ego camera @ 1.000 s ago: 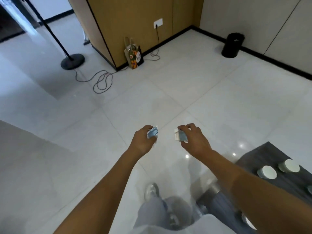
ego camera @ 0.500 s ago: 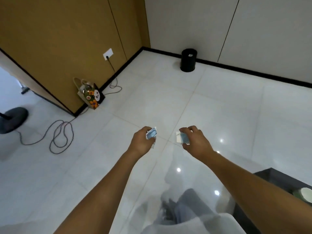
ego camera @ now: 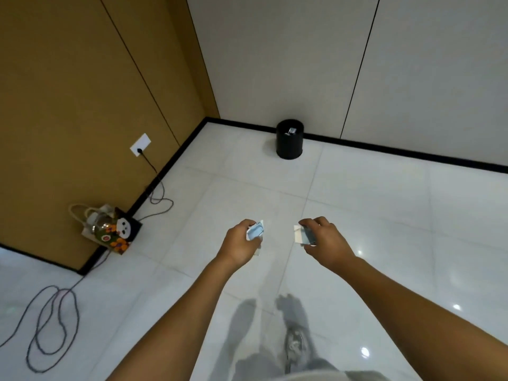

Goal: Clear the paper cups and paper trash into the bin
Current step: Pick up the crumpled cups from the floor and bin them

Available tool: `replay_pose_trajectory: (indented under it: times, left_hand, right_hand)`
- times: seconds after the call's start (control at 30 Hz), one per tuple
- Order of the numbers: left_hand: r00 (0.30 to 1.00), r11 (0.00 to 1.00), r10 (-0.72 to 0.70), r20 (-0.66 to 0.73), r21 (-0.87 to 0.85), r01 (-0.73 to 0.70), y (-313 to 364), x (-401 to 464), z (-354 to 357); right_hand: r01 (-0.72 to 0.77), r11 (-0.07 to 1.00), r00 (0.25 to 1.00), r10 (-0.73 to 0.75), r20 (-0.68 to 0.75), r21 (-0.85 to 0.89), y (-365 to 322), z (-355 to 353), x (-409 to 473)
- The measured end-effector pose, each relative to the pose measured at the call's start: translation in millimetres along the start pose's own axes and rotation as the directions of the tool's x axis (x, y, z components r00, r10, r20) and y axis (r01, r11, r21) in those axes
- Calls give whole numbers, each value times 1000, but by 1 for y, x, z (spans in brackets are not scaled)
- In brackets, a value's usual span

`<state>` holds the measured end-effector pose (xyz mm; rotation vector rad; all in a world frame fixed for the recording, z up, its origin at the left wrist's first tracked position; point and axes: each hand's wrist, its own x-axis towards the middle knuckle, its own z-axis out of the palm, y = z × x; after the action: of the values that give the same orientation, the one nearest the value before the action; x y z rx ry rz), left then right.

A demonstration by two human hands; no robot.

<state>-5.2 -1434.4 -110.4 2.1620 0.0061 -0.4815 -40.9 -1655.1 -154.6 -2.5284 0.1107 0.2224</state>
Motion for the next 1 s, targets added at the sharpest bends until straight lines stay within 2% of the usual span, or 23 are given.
replay_pose_trajectory:
  times: [0.3, 0.63, 0.83, 1.0]
  left_hand:
    - [1000, 998, 19, -12, 55, -18, 52, 238, -63]
    - [991, 979, 111, 70, 166, -121, 135, 503, -143]
    - [965, 944, 170, 199, 249, -217, 187, 639, -142]
    - [967, 950, 149, 206, 241, -197, 232, 763, -133]
  right_hand:
    - [-5, 1000, 1000, 5, -29, 19, -11, -48, 235]
    - [-130, 989, 986, 136, -98, 68, -28, -97, 476]
    - [-220, 971, 970, 228, -89, 93, 1, -127, 598]
    - [-250, 963, 961, 260, -97, 100, 34, -160, 716]
